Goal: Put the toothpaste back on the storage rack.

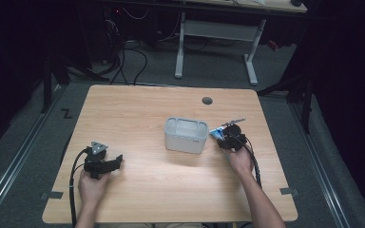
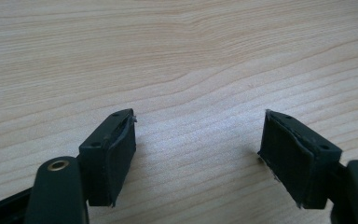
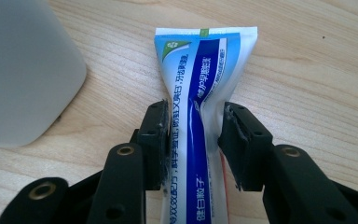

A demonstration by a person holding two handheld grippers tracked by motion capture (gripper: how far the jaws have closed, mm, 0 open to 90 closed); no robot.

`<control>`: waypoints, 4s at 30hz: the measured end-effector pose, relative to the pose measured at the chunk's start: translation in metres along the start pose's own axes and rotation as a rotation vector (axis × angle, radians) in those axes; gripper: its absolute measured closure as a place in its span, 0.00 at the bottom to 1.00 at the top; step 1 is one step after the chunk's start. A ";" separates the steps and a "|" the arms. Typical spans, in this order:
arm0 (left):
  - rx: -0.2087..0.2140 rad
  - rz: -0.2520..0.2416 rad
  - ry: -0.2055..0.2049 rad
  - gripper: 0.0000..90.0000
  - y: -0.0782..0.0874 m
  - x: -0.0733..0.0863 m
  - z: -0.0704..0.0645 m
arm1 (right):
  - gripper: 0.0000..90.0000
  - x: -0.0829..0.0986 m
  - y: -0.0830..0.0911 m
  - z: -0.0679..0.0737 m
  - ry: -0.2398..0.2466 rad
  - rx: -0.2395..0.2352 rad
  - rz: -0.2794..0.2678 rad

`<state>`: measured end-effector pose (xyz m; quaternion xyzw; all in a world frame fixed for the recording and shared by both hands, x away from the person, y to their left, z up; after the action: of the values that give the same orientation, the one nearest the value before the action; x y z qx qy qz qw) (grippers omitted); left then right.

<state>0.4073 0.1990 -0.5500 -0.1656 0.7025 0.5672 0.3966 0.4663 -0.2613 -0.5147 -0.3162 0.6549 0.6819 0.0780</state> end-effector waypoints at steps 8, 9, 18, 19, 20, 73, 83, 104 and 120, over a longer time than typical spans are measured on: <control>0.002 -0.003 0.003 0.30 0.000 0.000 0.000 | 0.69 0.000 -0.008 -0.003 -0.039 -0.009 0.049; 0.000 -0.002 0.001 0.30 0.000 0.000 0.000 | 0.69 0.000 -0.008 -0.003 -0.038 -0.010 0.049; 0.003 -0.003 0.005 0.30 0.000 0.000 0.000 | 0.78 -0.004 -0.003 -0.006 -0.012 -0.034 0.058; 0.003 -0.003 0.004 0.30 0.000 0.000 0.000 | 0.78 -0.003 -0.002 -0.006 -0.016 -0.037 0.062; 0.003 -0.003 0.004 0.30 0.000 0.000 0.000 | 0.78 -0.003 -0.002 -0.006 -0.016 -0.037 0.061; 0.008 -0.005 0.011 0.30 0.000 0.000 0.001 | 0.82 -0.018 0.126 -0.011 0.000 -0.129 -0.371; 0.005 -0.004 0.009 0.30 0.000 0.000 0.001 | 0.82 -0.026 0.140 0.002 0.037 -0.190 -0.414; 0.005 -0.004 0.009 0.30 0.000 0.000 0.001 | 0.82 -0.048 0.162 0.021 0.078 -0.329 -0.482; 0.005 -0.004 0.010 0.30 0.000 0.000 0.001 | 0.82 -0.077 0.169 0.037 0.114 -0.378 -0.513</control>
<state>0.4076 0.1998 -0.5500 -0.1688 0.7054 0.5640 0.3948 0.4267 -0.2250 -0.3330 -0.5176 0.4189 0.7308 0.1502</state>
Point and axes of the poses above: each handheld gripper's, and its own axes: y roughly backward along the jaws, x roughly out of its underside, z roughly to its left, the point moved 2 cm from there along -y, roughly forward along the jaws
